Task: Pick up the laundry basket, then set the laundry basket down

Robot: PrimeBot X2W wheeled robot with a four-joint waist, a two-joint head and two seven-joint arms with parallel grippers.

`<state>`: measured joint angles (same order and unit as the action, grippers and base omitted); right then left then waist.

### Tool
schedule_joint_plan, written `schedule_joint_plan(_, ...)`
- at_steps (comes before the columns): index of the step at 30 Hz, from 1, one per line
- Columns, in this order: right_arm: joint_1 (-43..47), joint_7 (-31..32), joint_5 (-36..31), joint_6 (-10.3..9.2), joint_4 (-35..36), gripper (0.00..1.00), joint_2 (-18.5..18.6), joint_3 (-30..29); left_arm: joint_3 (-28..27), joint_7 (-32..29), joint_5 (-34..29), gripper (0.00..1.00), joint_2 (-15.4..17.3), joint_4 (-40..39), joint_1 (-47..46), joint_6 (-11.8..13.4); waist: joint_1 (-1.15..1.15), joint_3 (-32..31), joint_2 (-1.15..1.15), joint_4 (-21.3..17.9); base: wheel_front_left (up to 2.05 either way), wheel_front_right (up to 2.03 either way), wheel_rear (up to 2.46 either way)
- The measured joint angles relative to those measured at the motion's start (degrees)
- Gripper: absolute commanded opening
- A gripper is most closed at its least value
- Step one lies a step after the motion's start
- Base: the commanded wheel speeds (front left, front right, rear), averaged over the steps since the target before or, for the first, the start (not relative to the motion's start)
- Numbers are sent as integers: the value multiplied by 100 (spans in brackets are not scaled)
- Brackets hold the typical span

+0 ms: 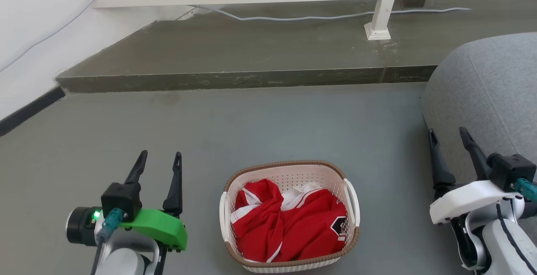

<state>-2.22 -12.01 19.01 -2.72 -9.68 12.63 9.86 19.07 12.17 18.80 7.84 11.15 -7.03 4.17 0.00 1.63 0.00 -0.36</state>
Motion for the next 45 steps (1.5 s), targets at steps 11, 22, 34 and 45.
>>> schedule_joint_plan(11, 17, -227, -593, -99, 37, 100, -67, -8, 82, 210, -582, 100, -189, 137, -10, 136, 0, -19, 0, 0, 0, 0, 0)
schedule_joint_plan(22, 40, -233, -544, -70, 30, 100, -143, -79, -54, 210, -465, 100, -212, 252, -16, 136, 0, -25, 0, -4, 0, 0, 0)
schedule_joint_plan(34, 40, -233, -544, 21, 7, 100, -142, -151, -55, 210, -443, 100, -227, 314, -116, 136, 0, 3, 0, 9, 0, 0, 0)
schedule_joint_plan(45, 41, -233, -544, 71, -37, 100, -168, -183, -45, 210, -443, 100, -250, 331, -135, 136, 0, 56, 0, 11, 0, 0, 0)
